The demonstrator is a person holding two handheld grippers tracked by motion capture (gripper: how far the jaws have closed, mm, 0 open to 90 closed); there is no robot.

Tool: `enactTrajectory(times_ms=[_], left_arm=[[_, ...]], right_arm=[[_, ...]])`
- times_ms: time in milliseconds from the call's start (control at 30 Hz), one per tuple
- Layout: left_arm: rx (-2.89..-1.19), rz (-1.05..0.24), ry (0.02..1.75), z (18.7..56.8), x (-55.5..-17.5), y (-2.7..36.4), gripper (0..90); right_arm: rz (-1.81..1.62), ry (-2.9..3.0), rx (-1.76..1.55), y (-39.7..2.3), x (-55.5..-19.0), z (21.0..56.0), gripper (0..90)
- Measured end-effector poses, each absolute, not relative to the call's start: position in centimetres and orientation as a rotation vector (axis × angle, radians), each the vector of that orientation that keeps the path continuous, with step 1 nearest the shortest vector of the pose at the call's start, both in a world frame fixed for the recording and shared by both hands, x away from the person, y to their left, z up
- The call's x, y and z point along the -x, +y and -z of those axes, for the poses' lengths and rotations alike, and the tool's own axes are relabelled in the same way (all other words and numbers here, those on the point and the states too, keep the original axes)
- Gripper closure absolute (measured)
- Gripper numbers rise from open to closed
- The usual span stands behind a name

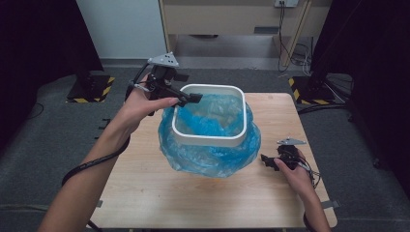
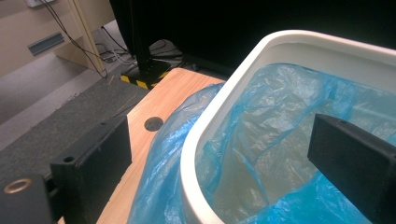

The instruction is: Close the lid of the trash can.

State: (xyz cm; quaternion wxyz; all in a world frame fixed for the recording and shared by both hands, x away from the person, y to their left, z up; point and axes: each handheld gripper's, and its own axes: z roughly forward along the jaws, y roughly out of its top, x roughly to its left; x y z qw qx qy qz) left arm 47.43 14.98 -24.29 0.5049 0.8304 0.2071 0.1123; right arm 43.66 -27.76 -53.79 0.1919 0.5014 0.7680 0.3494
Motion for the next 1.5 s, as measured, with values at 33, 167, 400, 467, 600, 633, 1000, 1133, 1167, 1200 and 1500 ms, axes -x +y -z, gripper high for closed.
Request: enactTrajectory(times_ms=[33,167,400,467,600,633,1000,1133,1167,1200,1500], left_arm=[[-1.993,-0.266,0.507,24.3,-47.4,15.1,5.2],[-1.95,-0.258,0.528,24.4,-47.4,15.4,4.7],[-1.877,-0.265,0.575,24.3,-47.1,16.1,4.7],[-1.858,-0.265,0.592,24.3,-47.0,16.4,4.7],[-1.821,-0.288,0.646,24.6,-46.8,16.8,4.7],[-1.814,-0.292,0.655,24.6,-46.7,17.0,4.7],[-1.738,-0.37,0.746,25.1,-46.3,18.2,4.5],[-1.717,-0.374,0.761,25.1,-46.3,18.8,4.5],[-1.716,-0.375,0.763,25.1,-46.4,19.0,4.5],[-1.714,-0.377,0.769,25.1,-46.4,19.1,4.5],[-1.708,-0.413,0.785,24.8,-46.3,19.9,4.2]], right_arm=[[-0.981,2.156,-1.408,-27.8,-43.7,53.8,6.3],[-0.985,2.156,-1.41,-27.8,-43.7,53.8,6.3],[-0.981,2.156,-1.408,-27.8,-43.7,53.8,6.3],[-0.98,2.156,-1.407,-27.7,-43.7,53.8,6.3],[-0.98,2.156,-1.407,-27.8,-43.7,53.8,6.3],[-0.98,2.156,-1.407,-27.8,-43.7,53.8,6.3],[-0.979,2.157,-1.409,-27.7,-43.6,53.8,6.3],[-0.98,2.156,-1.407,-27.8,-43.7,53.8,6.3],[-0.98,2.156,-1.406,-27.7,-43.7,53.8,6.3],[-0.98,2.156,-1.406,-27.8,-43.7,53.8,6.3],[-0.978,2.158,-1.406,-27.7,-43.6,53.8,6.3]])
